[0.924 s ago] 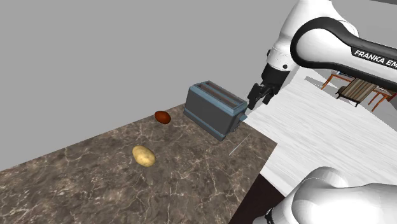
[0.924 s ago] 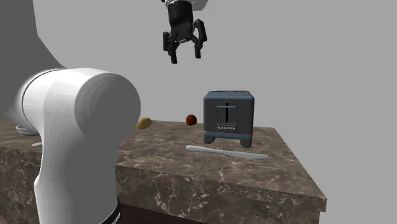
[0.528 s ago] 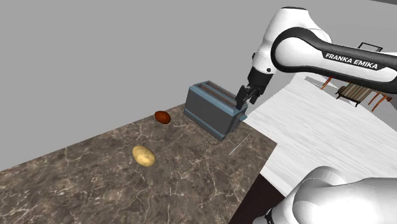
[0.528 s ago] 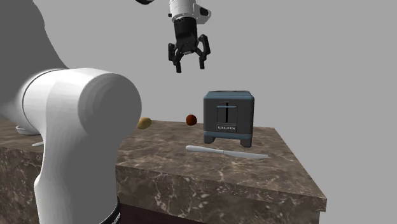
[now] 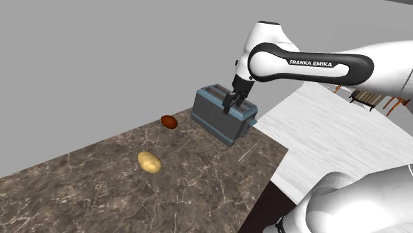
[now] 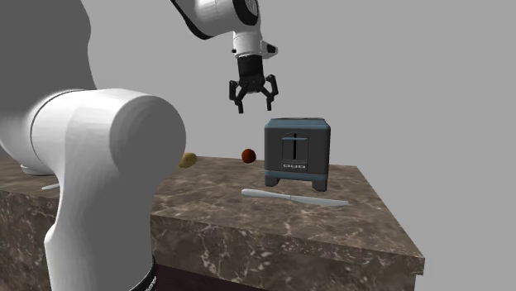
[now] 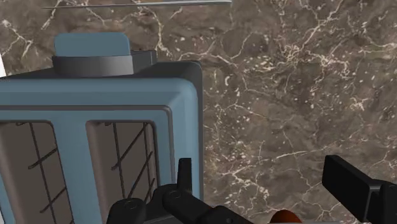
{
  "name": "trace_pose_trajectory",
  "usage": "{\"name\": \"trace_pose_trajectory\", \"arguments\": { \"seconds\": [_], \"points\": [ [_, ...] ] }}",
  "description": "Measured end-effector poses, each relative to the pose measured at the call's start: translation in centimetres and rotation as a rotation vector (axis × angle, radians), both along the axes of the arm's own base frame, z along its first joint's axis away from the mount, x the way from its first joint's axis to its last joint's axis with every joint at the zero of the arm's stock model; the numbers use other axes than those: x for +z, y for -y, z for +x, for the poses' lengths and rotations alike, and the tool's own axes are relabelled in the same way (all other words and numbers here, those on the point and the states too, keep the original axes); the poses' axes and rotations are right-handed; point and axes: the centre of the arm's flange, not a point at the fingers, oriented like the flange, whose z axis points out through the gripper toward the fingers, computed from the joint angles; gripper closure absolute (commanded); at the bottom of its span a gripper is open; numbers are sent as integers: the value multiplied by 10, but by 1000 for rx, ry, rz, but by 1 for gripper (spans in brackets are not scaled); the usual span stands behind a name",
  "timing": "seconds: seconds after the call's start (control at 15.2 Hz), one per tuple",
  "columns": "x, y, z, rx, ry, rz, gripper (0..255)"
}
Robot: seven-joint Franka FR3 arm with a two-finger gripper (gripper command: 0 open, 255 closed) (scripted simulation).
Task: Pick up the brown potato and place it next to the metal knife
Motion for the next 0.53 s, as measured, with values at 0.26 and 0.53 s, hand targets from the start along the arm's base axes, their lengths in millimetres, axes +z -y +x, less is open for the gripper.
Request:
{"name": "trace_pose_trajectory", "arguments": {
  "seconds": [0.26, 0.53],
  "points": [
    [-26, -16, 43, 80, 7, 4, 0],
    [-55, -35, 78, 159, 14, 8, 0]
  ]
}}
